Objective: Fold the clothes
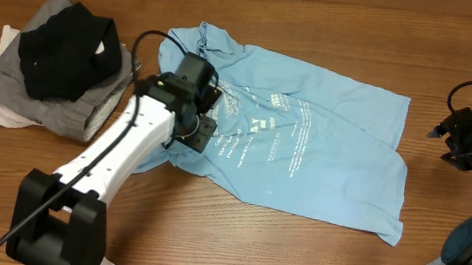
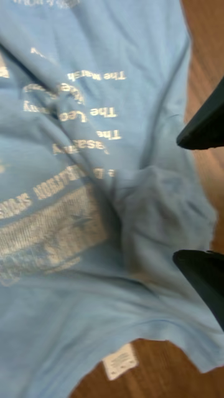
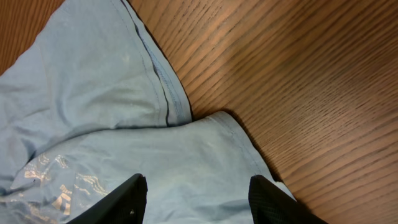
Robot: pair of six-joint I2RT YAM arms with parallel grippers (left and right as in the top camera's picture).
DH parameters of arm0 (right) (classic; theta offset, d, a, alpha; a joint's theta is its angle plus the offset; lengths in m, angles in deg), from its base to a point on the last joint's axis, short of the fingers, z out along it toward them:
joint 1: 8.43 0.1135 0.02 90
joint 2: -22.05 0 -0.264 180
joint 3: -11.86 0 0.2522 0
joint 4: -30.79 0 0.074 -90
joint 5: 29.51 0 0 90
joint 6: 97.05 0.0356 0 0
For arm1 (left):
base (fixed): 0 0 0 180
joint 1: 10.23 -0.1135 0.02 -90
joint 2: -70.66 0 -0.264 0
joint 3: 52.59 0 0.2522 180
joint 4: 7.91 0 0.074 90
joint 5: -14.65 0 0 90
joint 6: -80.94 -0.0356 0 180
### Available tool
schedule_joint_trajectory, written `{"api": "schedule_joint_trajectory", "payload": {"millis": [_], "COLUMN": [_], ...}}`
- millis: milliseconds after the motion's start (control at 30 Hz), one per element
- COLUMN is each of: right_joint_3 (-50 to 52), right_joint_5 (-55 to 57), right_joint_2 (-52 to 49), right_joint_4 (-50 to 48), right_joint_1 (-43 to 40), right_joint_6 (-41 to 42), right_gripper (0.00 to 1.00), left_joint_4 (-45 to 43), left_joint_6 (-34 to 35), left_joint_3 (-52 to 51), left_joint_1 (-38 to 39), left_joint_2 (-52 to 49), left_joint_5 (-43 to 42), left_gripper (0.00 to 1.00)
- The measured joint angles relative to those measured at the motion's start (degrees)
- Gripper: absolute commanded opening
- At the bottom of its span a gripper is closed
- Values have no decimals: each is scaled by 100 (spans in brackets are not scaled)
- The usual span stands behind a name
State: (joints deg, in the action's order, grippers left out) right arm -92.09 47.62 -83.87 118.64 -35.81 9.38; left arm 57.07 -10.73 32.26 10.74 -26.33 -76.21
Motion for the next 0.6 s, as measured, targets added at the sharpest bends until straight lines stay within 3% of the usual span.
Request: {"api": "schedule_joint_trajectory", "payload": {"millis": [100,367,533,600], "right_joint_3": [0,0,0,0], "right_joint_5": [-22,-33,-39,-39], "right_joint_2": [0,0,0,0], "right_joint_4": [4,7,7,7], "right_joint_1": [0,0,0,0], "right_joint_6": [2,0,0,0], "right_gripper": [57,57,57,57], "left_joint_4": [-304,-103,-284,-280], "left_joint_6": [-9,-503,-688,-726], "left_joint_3": [-46,-114,-136,-136], "left_joint_1": [44,37,37,37], "left_joint_2": [-37,-120,-457,-638], "left_joint_5": [162,374,417,417], "left_gripper": [53,54,38,13]}}
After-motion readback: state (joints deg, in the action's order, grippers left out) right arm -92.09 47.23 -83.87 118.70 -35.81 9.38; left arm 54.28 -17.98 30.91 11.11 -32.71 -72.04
